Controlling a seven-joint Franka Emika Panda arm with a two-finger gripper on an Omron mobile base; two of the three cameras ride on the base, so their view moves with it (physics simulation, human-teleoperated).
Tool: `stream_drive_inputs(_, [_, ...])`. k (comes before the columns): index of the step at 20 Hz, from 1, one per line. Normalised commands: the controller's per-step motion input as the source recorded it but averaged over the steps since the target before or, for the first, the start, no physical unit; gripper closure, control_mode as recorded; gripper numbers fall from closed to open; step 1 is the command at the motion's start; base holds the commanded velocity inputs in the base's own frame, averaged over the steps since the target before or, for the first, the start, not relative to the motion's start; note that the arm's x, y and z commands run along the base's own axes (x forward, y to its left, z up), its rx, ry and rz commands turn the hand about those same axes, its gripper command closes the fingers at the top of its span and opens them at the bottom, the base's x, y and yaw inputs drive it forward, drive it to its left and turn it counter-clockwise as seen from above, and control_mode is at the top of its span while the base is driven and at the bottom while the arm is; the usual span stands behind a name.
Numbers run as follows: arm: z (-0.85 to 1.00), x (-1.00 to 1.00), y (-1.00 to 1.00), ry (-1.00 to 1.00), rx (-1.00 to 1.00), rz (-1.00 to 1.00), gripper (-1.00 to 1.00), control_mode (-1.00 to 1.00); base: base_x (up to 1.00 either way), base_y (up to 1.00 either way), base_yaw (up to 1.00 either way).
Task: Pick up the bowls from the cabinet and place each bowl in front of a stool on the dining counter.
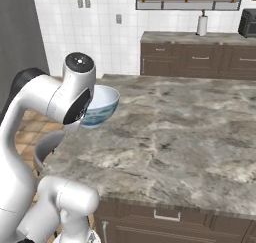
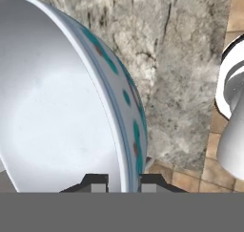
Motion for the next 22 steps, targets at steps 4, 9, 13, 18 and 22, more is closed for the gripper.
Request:
stream_drive_inputs(4, [-0.47, 0.46, 0.19, 0.02, 0.00, 0.00, 1.00, -1.00, 0.25, 0.09, -0.01])
stream_drive_inputs(9, [-1.00, 1.00, 0.54, 0.11, 0.00, 0.00, 1.00, -1.00, 0.00, 0.00, 0.00])
stream_drive_inputs(13, [-1.00, 1.00, 0.20, 0.02, 0.01, 0.00, 1.00, -1.00, 0.00, 0.00, 0.00])
stream_drive_inputs(18, [-1.00, 1.00, 0.00, -0.01, 0.04, 0.00, 1.00, -1.00, 0.00, 0.00, 0.00])
stream_drive_inputs(22, [-1.00, 0.94, 0.00, 0.00, 0.07, 0.00, 1.00, -1.00, 0.00, 0.00, 0.00])
